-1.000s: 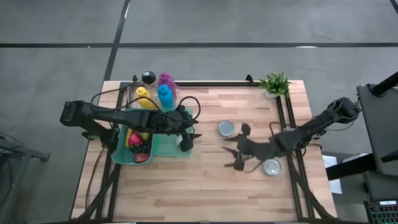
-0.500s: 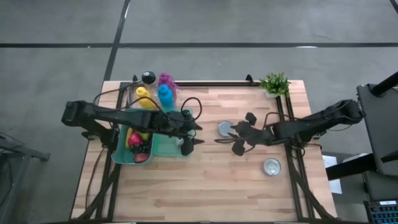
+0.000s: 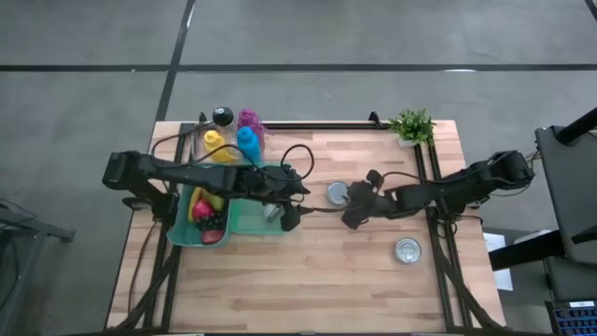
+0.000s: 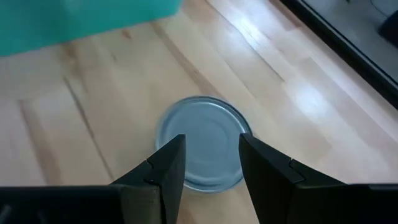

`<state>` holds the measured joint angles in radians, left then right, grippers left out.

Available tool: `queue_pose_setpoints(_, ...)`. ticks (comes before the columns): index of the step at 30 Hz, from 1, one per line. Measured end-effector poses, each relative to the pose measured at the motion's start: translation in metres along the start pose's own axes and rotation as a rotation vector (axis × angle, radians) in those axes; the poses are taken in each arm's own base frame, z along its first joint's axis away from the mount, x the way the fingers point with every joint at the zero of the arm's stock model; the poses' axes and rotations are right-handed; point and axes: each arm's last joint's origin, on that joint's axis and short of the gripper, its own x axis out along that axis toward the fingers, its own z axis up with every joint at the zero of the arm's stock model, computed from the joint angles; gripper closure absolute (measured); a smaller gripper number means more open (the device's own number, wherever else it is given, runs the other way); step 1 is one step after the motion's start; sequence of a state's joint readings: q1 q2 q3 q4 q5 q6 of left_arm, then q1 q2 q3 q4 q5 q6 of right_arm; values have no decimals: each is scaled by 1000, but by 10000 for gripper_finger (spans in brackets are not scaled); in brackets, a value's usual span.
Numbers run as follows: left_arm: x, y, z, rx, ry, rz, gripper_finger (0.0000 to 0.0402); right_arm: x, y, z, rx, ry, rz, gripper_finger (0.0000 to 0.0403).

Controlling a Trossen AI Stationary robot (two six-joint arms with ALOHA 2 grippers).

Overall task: Pick & Place Food Item
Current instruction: Put the green tuna can into the light green bin

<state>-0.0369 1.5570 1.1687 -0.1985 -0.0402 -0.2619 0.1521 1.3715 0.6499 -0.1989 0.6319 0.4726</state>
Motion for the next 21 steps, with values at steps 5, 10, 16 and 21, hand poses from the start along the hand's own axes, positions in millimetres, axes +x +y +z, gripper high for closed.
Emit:
queue_pose_setpoints(5,4,7,0,-33,-11,15,106,10,-6,-2,4,30,-38,256)
queue_pose_setpoints(10,27,15,-7,-48,26,23,106,15,-9,-4,9,44,-54,256)
queue_pose_setpoints(16,48,26,-11,-69,10,0,106,14,-9,-4,10,42,-52,256)
queue_pose_setpoints(21,47,41,-10,-92,22,38,106,15,-10,-6,5,48,-55,256)
